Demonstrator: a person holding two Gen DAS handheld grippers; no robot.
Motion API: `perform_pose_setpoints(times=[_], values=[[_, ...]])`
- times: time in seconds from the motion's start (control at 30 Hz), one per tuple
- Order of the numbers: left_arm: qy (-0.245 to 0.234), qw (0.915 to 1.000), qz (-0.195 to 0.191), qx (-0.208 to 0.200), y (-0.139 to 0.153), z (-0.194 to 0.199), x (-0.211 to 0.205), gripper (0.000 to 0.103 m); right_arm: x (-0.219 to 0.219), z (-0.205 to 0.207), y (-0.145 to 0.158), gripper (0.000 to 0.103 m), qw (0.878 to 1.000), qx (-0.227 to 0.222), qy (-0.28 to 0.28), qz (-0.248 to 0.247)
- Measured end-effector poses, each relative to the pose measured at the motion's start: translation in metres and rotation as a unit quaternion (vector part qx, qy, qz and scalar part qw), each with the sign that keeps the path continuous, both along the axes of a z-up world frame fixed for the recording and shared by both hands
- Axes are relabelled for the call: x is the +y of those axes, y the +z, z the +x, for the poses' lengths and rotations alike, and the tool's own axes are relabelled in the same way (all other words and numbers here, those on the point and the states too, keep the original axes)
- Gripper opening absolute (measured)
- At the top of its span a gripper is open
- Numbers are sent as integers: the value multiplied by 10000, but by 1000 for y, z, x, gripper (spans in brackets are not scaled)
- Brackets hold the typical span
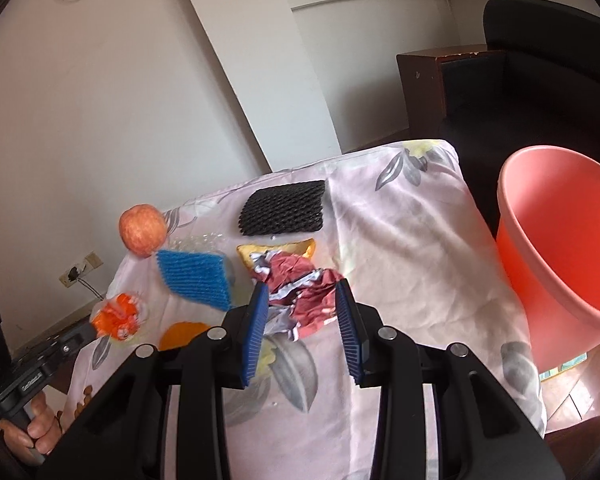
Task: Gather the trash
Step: 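Grasp the clear plastic bag with the left tool while the right tool grasps the foil wrapper, then carry the plastic bag and foil wrapper over the pink bin with both tools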
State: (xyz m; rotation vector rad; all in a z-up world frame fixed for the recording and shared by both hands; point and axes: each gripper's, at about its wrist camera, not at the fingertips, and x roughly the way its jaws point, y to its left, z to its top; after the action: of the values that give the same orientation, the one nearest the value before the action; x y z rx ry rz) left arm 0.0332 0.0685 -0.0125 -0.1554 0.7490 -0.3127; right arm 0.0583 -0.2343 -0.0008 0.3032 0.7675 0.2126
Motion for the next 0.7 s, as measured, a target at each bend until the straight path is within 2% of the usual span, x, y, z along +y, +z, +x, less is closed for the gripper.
perform_pose_setpoints(times=[0.2, 0.4, 0.5, 0.7], values=[[59, 9999, -87, 50, 0, 0, 7, 3, -5, 32, -21, 35, 9991, 354, 195, 117], [81, 9998, -151, 128, -3, 1, 6, 3, -7, 36, -46, 35, 9958, 703, 493, 316], [47, 9998, -123, 136, -4, 2, 3, 3, -7, 29, -42, 28, 9961, 584, 558, 365], [-24, 9999, -75, 67, 1, 1, -6, 3, -5, 15, -29, 26, 9973, 434, 517, 300]])
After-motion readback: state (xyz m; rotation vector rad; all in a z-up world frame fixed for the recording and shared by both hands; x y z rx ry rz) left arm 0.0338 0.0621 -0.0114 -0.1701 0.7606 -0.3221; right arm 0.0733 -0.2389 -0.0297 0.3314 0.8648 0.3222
